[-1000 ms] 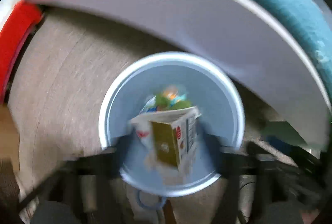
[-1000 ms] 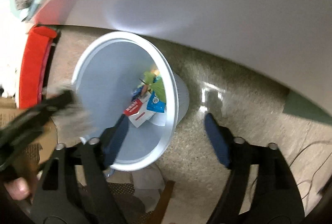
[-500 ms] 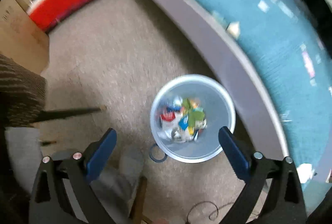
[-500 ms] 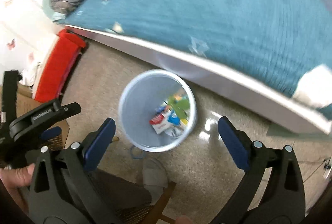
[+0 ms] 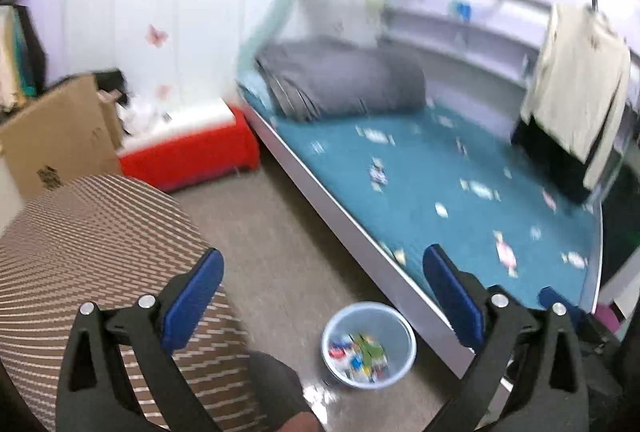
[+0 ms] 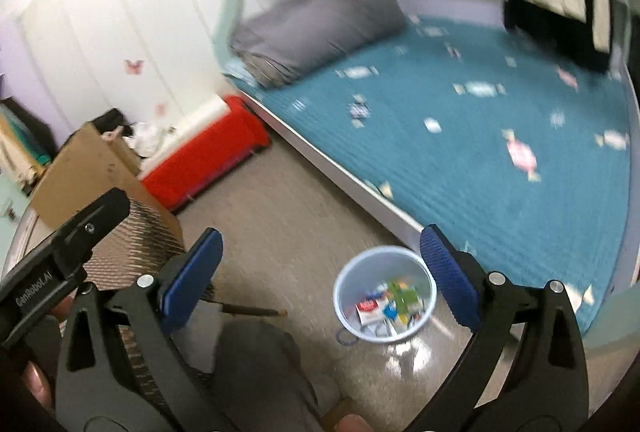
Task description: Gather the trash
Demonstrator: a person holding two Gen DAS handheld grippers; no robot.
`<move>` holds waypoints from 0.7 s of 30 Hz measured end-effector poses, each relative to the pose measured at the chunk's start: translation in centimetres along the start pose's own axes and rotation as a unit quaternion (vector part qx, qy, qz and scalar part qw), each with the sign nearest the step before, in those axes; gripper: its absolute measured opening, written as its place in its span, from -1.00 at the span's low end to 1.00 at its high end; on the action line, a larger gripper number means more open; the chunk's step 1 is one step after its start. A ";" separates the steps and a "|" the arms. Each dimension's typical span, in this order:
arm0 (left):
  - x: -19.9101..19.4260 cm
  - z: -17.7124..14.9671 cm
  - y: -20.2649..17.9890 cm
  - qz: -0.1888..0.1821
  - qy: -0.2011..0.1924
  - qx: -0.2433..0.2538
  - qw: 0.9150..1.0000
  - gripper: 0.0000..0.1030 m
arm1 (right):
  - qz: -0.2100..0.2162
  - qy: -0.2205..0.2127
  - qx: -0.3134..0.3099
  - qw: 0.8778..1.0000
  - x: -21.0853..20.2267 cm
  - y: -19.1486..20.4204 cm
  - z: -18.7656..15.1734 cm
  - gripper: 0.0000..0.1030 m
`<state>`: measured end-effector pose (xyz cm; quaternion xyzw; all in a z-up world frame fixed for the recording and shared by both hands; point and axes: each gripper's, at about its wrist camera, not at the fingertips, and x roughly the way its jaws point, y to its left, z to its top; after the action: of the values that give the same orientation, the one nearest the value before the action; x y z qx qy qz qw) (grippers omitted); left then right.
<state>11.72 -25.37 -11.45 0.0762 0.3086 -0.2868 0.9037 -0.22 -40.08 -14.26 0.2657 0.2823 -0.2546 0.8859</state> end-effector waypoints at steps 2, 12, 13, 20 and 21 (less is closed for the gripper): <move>-3.2 0.6 1.6 0.014 -0.030 -0.014 0.999 0.90 | 0.005 -0.020 -0.024 1.000 -2.4 1.8 0.5 0.88; -15.9 1.5 5.2 0.111 -0.111 -0.047 0.986 0.91 | 0.036 -0.104 -0.126 0.986 -12.9 9.2 1.4 0.88; -17.2 1.4 5.5 0.116 -0.117 -0.049 0.985 0.91 | 0.040 -0.115 -0.135 0.983 -14.2 10.0 1.4 0.88; -24.6 0.5 6.9 0.156 -0.166 -0.080 0.970 0.91 | 0.065 -0.173 -0.174 0.967 -19.7 13.7 0.8 0.88; -25.2 0.3 7.1 0.159 -0.171 -0.082 0.969 0.91 | 0.068 -0.181 -0.179 0.965 -20.3 14.2 0.6 0.88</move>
<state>-0.37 -7.74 3.64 -0.0004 0.1561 -0.1217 0.9802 -5.86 -23.97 3.71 0.0707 0.1395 -0.1826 0.9707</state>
